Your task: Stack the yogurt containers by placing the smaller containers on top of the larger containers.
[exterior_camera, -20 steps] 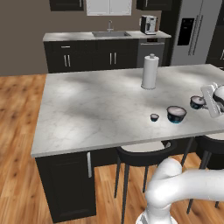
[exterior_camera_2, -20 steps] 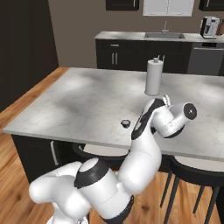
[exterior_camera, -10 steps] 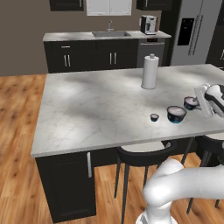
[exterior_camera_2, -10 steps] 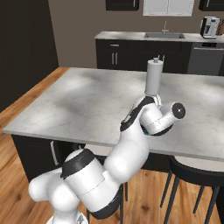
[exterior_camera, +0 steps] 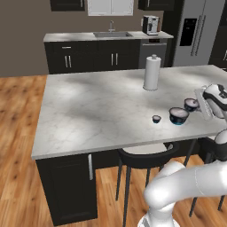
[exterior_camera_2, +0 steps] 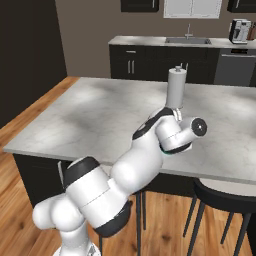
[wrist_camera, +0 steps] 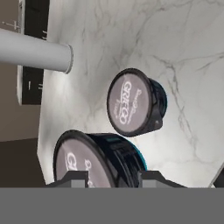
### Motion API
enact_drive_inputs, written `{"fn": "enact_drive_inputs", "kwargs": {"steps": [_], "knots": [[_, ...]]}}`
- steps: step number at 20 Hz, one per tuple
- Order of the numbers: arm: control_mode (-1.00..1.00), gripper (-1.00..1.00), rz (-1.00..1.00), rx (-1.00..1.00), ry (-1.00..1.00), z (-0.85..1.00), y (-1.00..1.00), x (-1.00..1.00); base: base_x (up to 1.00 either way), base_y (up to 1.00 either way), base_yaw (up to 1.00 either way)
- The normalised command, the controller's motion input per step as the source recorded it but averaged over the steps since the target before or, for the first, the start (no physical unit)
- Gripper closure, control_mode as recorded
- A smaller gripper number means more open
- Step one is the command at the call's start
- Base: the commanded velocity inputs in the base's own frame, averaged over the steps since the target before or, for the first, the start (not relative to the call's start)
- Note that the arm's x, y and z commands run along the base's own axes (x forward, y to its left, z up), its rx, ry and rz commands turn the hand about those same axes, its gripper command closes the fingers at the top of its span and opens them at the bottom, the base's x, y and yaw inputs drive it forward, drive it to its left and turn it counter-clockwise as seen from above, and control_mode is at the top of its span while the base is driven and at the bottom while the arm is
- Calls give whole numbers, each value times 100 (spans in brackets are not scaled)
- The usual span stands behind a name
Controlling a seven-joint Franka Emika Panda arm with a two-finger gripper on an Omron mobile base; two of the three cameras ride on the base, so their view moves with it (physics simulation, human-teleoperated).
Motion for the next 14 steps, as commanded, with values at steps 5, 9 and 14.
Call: {"fn": "enact_drive_inputs", "kwargs": {"steps": [5, 9, 14], "knots": [[-100, 100, 0, 0, 1, 0, 1, 27, 0, 0, 0], [-100, 100, 0, 0, 4, 0, 0, 29, 0, 0, 0], [-100, 100, 0, 0, 5, -5, 0, 24, 0, 0, 0]]}}
